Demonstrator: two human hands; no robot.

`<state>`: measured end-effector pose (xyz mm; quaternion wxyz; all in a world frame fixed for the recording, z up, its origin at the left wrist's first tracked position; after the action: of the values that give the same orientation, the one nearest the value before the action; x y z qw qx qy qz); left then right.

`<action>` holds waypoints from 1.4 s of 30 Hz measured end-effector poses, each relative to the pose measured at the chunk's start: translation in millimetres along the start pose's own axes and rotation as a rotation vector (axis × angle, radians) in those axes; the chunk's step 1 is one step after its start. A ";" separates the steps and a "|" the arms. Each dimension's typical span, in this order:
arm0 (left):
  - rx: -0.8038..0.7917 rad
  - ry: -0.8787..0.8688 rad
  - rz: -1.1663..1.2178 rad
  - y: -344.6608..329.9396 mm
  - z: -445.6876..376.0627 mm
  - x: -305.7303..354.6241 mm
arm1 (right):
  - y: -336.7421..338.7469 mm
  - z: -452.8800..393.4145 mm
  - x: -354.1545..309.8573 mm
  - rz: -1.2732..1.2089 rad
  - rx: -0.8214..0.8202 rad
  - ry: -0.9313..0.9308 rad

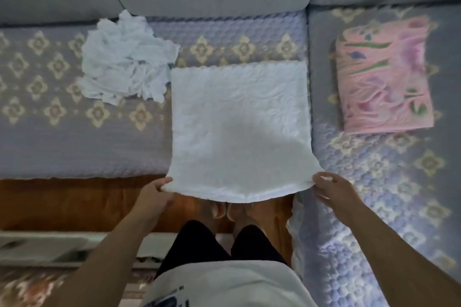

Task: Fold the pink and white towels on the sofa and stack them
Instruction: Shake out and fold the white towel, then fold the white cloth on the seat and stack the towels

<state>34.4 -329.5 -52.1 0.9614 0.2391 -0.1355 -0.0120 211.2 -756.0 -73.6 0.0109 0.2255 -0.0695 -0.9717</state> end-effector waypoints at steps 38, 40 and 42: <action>0.320 -0.232 0.231 16.3 -225.0 132.2 | -264.4 -165.5 -164.8 0.941 0.291 1.070; 0.216 -0.311 0.088 13.6 -225.0 126.1 | -318.7 -153.6 -147.4 1.083 0.043 1.122; 0.108 -0.372 0.022 11.7 -224.8 123.3 | -357.3 -160.0 -137.6 1.226 -0.090 1.121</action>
<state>212.5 -227.4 -206.1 0.9057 0.2823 -0.3141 -0.0385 408.7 -415.9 -205.7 0.5804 0.5974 -0.1254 -0.5390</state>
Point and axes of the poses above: each hand's wrist, its own z-axis away from the middle knuckle, its own y-axis out of the back of the hand, x = y × z, the point moved 6 cm from there along -z, towards the middle knuckle, and after that the axes turned 13 degrees about -z, right-handed, at the moved point
